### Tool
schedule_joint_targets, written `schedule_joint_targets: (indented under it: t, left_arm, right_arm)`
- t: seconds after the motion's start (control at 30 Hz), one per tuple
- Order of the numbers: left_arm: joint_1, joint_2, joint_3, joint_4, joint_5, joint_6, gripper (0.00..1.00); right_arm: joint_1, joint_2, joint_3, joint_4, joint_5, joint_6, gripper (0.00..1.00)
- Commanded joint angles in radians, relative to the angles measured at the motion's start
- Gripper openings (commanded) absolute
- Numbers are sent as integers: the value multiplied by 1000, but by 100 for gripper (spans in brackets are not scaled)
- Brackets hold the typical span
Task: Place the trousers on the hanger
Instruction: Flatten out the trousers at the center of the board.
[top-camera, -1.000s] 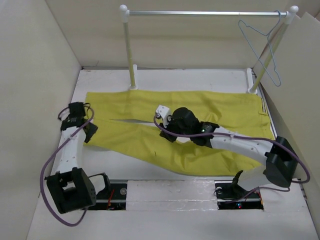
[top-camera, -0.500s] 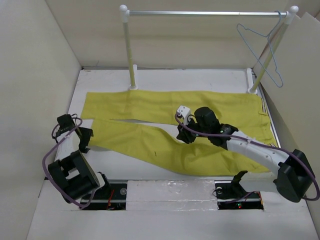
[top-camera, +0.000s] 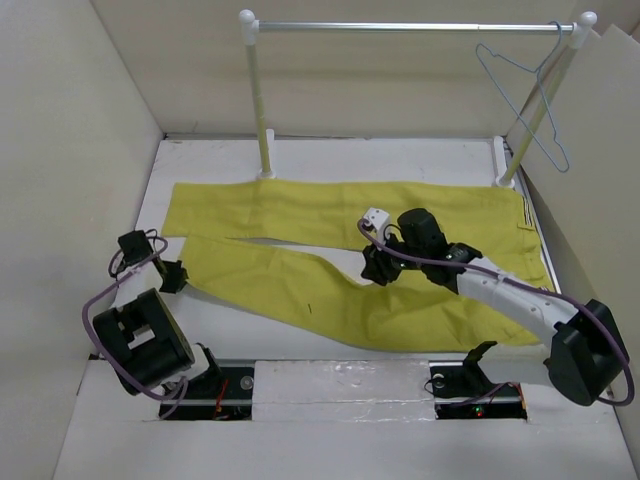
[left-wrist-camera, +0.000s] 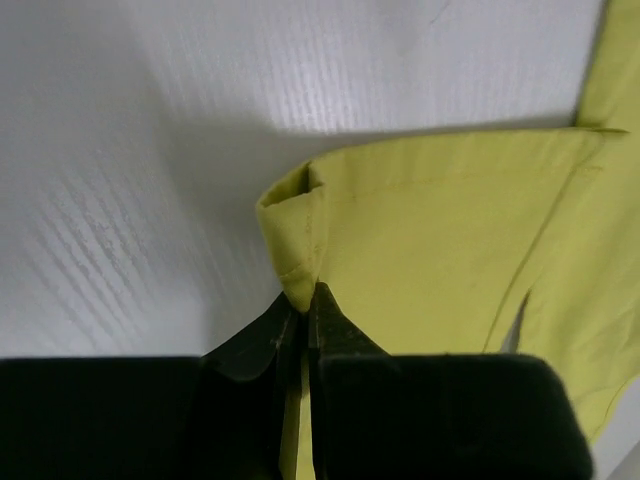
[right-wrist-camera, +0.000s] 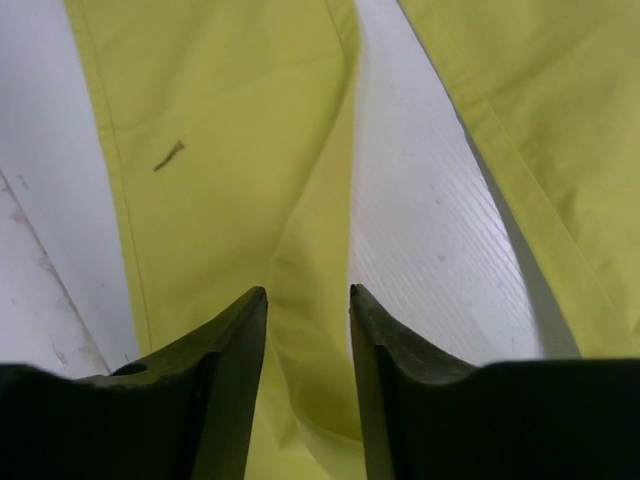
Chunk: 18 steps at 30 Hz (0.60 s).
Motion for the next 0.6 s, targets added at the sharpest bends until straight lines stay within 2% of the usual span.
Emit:
schedule_joint_targets:
  t: [0.0,0.03,0.13,0.23,0.4,0.5,0.57]
  left_arm:
    - [-22,-110,120,-83,-92,51,0]
    - [-45,-169,173,-113,-138,59,0]
    - [-45,-275,250,-237,-227,83,0]
    - [-45,-323,324,-374,-362,108,0]
    - [-45,-362,398,-453,-458,116,0]
    - [-140,-375,457,-478,-505,117,0]
    - [-173,-400,464,-477,-477,117,0]
  right_arm:
    - [-30,-34,39,-90,39,-3,46]
    - [-44,-36,45,-108,55,3,51]
    - [-57,-33,51,-157,92,12,55]
    - [-28,-2,87,-188,136,14,58]
    - [2,30,172,-231,173,8,65]
    - [2,49,193,-242,175,38,66]
    - [-30,55,189,-240,136,66,66]
